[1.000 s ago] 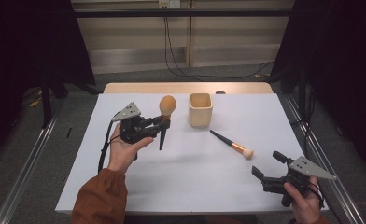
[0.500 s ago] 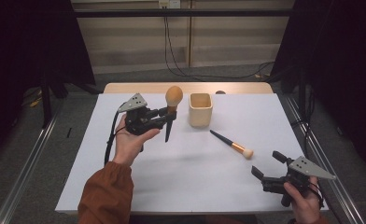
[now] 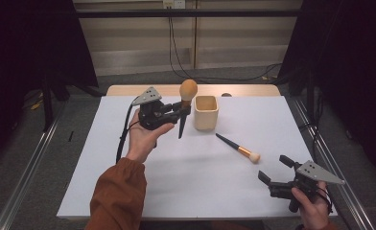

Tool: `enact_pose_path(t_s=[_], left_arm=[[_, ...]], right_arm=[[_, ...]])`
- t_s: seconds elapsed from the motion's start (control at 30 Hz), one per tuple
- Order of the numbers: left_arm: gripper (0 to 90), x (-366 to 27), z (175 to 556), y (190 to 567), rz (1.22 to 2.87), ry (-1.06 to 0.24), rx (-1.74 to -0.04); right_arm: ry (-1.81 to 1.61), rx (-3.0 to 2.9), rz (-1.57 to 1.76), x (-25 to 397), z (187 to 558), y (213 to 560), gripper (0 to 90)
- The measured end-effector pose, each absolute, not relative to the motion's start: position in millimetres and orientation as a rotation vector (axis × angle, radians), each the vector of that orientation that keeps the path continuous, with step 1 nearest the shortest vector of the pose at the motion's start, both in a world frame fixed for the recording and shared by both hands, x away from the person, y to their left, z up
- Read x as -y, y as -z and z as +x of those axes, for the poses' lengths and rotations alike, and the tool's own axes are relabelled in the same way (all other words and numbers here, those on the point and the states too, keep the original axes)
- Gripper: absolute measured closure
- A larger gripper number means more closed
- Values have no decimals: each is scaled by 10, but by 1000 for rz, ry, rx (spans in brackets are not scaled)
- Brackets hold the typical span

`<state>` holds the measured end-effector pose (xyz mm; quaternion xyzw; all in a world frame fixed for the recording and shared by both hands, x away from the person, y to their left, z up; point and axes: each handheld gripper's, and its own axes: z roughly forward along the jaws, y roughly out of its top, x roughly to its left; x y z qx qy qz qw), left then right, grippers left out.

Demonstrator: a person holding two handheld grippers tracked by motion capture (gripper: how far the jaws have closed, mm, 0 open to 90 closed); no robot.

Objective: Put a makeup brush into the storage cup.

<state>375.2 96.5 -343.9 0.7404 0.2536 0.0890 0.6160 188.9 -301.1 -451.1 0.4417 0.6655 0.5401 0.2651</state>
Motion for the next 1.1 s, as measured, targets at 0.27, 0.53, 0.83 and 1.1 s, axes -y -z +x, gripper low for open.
enact_pose_path(t_s=[0.27, 0.53, 0.83, 1.1], left_arm=[[675, -918, 3860, 3351, 1668, -241, -560], [675, -875, 3959, 3281, 1654, -259, -557], [675, -733, 4059, 3221, 1648, -262, -539], [675, -603, 4200, 3229, 1627, -263, -528]], right_arm=[[-1463, -1800, 1197, 3011, 1892, 4514, 0], [-1466, -1801, 1194, 3015, 1891, 4515, 0], [-1467, -1802, 1195, 3017, 1892, 4517, 0], [-1472, -1805, 1201, 3022, 1896, 4521, 0]])
